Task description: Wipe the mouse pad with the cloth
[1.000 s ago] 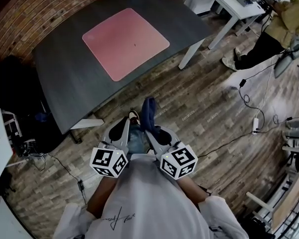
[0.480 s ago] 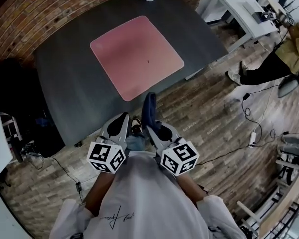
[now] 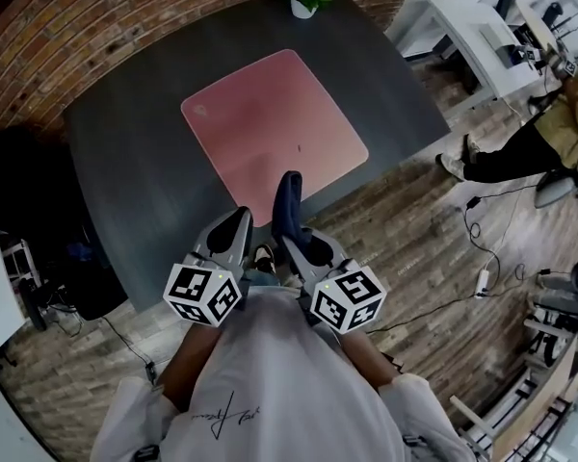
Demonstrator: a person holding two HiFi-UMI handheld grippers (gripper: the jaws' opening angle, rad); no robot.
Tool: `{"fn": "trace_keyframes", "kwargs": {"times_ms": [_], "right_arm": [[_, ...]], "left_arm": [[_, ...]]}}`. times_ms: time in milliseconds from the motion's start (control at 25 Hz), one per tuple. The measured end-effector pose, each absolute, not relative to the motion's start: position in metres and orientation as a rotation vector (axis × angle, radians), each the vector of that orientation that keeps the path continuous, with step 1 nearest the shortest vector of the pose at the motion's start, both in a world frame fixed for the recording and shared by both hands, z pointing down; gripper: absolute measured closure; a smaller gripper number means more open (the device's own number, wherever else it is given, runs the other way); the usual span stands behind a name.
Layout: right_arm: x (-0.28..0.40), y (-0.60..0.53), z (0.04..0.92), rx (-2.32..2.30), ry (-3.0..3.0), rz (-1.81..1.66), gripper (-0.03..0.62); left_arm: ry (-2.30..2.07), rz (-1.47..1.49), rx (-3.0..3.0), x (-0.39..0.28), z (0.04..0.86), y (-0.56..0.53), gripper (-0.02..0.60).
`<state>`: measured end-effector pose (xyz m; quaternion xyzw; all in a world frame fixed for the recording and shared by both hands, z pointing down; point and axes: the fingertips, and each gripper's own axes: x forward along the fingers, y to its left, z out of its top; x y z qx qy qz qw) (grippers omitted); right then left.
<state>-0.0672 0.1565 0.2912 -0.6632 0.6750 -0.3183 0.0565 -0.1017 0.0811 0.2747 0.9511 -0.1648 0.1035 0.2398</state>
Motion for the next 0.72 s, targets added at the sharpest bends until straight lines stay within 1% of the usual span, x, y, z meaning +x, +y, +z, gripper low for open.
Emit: {"fn": "trace_keyframes", "kwargs": {"times_ms": [440,720], "right_arm": [[-0.046,0.120,0.296,-1.970,2.067,-1.010,0.525],[-0.017,0.097,0.308,-1.914,2.126,-1.051,0.525]], "left_arm": [[-0.468,0.244,2.578,-0.082,0.274,0.057,0.569],[-0.582,0.223,2.540,-0.061,0.282,0.029,0.569]]}}
